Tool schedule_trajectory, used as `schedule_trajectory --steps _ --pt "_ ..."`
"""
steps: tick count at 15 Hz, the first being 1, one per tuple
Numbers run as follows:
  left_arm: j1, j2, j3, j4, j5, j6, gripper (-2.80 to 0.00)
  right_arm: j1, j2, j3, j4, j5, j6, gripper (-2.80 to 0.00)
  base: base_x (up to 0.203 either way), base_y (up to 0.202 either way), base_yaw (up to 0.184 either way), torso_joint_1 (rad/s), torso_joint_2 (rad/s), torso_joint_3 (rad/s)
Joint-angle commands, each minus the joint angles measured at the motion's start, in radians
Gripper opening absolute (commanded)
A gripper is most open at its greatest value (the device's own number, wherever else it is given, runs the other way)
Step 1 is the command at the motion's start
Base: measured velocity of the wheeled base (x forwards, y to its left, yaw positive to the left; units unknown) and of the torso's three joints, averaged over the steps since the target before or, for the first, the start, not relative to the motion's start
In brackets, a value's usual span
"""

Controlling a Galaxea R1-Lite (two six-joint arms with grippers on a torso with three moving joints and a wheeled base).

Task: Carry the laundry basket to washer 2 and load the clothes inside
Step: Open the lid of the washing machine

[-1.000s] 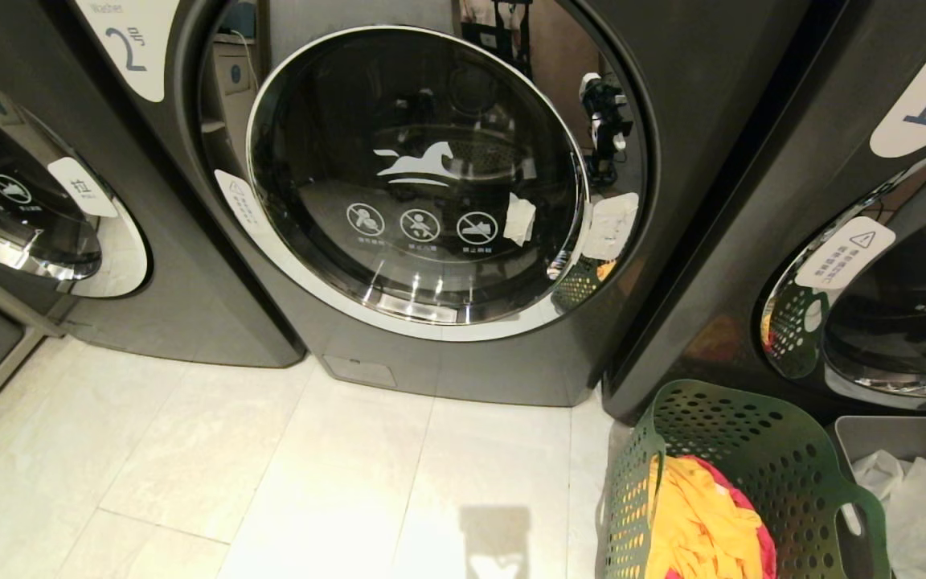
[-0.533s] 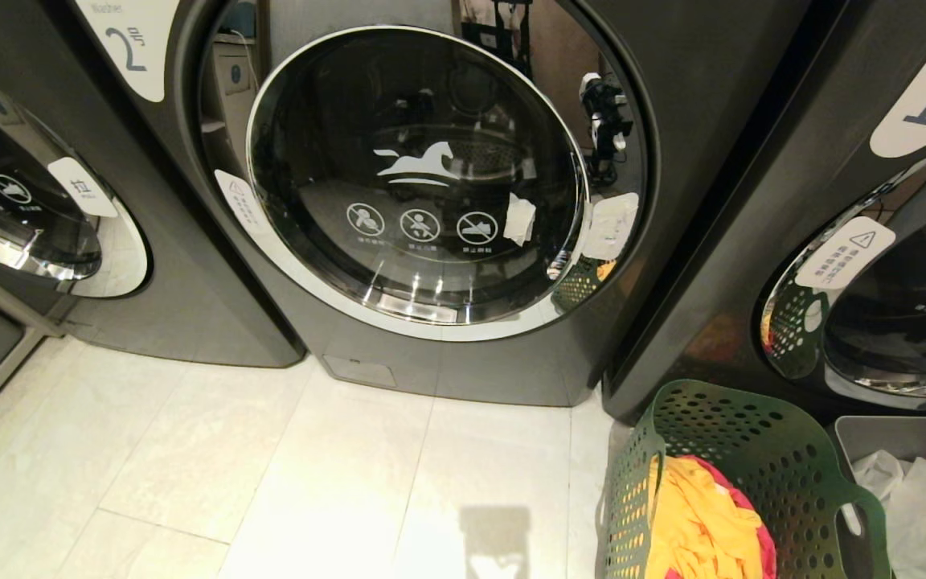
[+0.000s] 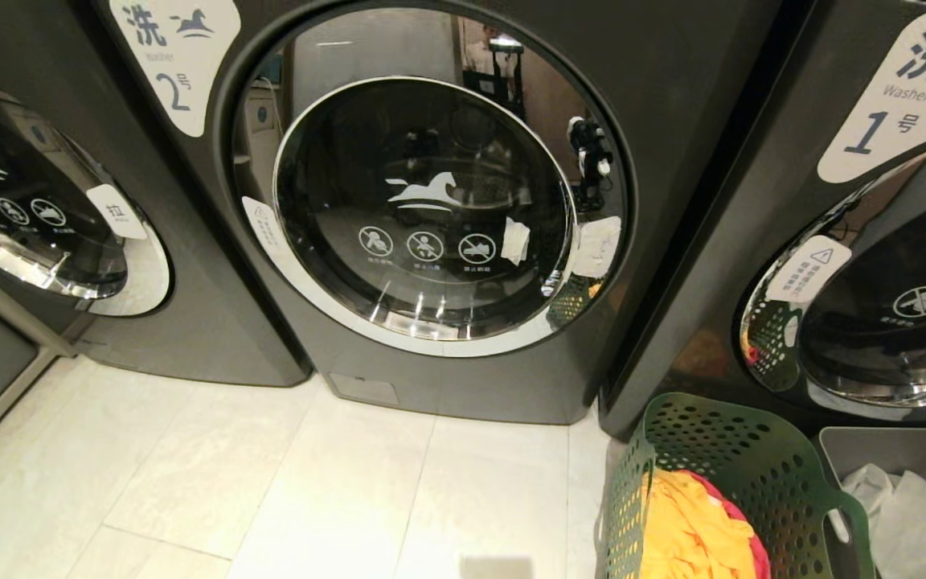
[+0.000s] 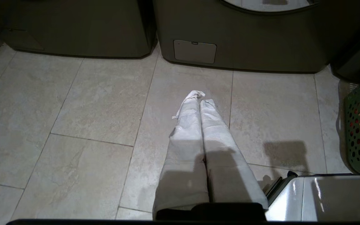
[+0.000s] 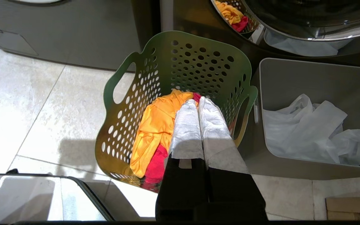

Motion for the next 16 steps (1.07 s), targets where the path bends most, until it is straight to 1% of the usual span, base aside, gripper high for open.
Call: schedule_trajectory --steps 1,16 --pt "0.0 0.002 0.0 0.001 0.001 0.0 -2.8 -0.001 0.003 0.0 0.001 0.001 0.001 -2.8 0.0 0.0 0.0 -0.001 0.0 0.196" --pt "0.0 0.002 0.0 0.001 0.001 0.0 -2.8 0.001 0.001 0.0 0.001 -0.001 0.004 -2.8 0.0 0.0 0.0 0.002 0.0 0.201"
